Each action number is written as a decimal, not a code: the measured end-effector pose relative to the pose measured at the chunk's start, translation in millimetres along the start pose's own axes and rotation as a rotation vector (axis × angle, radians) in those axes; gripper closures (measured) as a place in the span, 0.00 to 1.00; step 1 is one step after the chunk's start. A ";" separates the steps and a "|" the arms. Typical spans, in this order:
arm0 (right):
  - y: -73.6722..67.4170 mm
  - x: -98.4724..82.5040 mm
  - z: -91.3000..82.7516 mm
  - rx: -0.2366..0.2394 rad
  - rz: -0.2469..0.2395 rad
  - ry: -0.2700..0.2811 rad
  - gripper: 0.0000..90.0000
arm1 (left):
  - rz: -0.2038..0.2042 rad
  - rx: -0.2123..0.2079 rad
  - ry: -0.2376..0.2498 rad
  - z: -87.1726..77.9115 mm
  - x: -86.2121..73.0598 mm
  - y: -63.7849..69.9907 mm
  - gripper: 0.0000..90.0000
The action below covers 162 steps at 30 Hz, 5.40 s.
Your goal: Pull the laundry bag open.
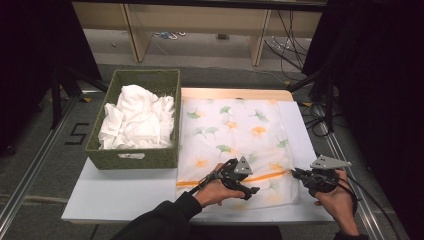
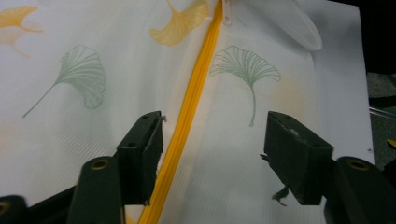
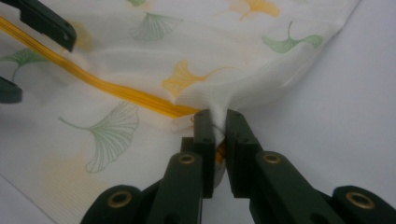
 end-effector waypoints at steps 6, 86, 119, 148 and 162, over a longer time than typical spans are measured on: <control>-7.7 15.7 -4.0 -0.004 -0.061 0.032 0.94 | -0.063 -0.064 0.022 13.1 8.4 8.1 0.57; -5.6 10.6 -9.0 0.014 -0.118 -0.021 0.96 | -0.061 0.025 0.001 11.2 -0.9 -29.6 0.99; 12.1 -13.3 -0.5 -0.018 -0.066 -0.085 0.96 | -0.128 0.142 -0.021 -83.3 -46.1 -54.2 0.99; 24.3 -22.9 -0.3 -0.035 -0.031 -0.109 0.95 | -0.163 0.232 -0.056 -151.0 -84.1 -69.5 0.99; 30.2 -29.2 -0.8 -0.057 -0.015 -0.130 0.95 | -0.193 0.279 -0.033 -168.6 -88.3 -73.2 0.99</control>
Point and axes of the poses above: each handheld gripper's, and its own axes: z roughly forward along the jaws, x roughly out of its top, y roughly to its right, the point moved 7 cm from there along z, roughly forward along the jaws, and after that the axes turned 8 degrees about y, right-handed, at the moved point
